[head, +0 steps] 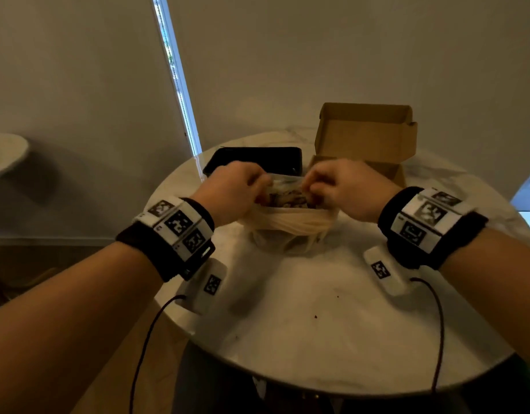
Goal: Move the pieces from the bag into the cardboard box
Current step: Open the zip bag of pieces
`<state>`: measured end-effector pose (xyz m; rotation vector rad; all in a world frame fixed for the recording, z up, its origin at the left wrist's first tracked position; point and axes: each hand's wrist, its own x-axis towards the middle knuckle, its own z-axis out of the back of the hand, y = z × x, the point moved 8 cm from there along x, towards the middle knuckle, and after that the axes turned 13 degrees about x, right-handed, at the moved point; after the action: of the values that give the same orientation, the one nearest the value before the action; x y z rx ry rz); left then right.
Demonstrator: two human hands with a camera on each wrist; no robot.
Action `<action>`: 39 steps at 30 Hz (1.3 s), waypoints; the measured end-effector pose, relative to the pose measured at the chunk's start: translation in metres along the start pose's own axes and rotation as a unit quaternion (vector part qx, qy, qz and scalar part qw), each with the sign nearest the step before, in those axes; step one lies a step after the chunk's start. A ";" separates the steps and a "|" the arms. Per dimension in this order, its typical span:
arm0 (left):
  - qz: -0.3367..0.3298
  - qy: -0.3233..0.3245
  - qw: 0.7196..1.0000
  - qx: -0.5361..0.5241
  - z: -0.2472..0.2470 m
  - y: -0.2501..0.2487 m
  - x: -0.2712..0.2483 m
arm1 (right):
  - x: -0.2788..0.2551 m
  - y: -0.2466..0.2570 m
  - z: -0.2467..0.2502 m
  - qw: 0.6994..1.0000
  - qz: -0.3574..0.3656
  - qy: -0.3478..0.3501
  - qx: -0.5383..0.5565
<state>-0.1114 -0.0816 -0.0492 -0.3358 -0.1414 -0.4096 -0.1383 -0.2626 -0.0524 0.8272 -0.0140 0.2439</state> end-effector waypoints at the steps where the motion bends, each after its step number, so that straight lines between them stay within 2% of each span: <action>1: -0.005 0.019 0.997 0.073 -0.005 0.000 -0.002 | -0.002 -0.001 -0.007 0.995 -0.012 0.039 -0.091; 4: -0.016 0.048 0.975 0.215 -0.011 0.000 -0.009 | -0.008 0.002 -0.013 0.955 -0.011 0.069 -0.288; 8: -0.033 0.061 0.954 0.290 -0.002 -0.003 -0.004 | -0.002 0.018 -0.018 0.929 0.019 0.075 -0.363; 12: -0.038 0.068 0.946 0.314 0.002 0.007 0.007 | 0.014 0.019 -0.016 0.930 -0.007 0.077 -0.359; 16: -0.068 0.123 0.935 0.326 -0.036 0.012 -0.001 | 0.018 -0.008 -0.041 0.938 -0.063 0.133 -0.313; 20: -0.084 0.109 0.949 0.285 -0.039 0.014 0.000 | 0.022 -0.021 -0.043 0.954 -0.080 0.132 -0.255; 28: -0.039 0.141 0.967 0.210 -0.058 0.033 0.005 | 0.026 -0.032 -0.047 0.959 -0.126 0.142 -0.210; 30: -0.035 0.143 0.969 0.200 -0.055 0.033 0.004 | 0.027 -0.017 -0.041 0.965 -0.107 0.123 -0.205; 33: -0.017 0.139 0.972 0.188 -0.049 0.038 0.001 | 0.029 0.019 -0.037 0.976 -0.020 0.068 -0.207; 35: -0.004 0.139 0.974 0.181 -0.045 0.042 -0.002 | 0.029 0.035 -0.049 0.968 0.027 0.074 -0.238; 39: 0.009 0.139 0.973 0.187 -0.037 0.049 -0.010 | 0.035 0.042 -0.076 0.954 0.071 0.095 -0.276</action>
<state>-0.0975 -0.0488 -0.0998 0.0928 0.0589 -0.3996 -0.1197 -0.1726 -0.0698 0.2417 0.0380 0.4320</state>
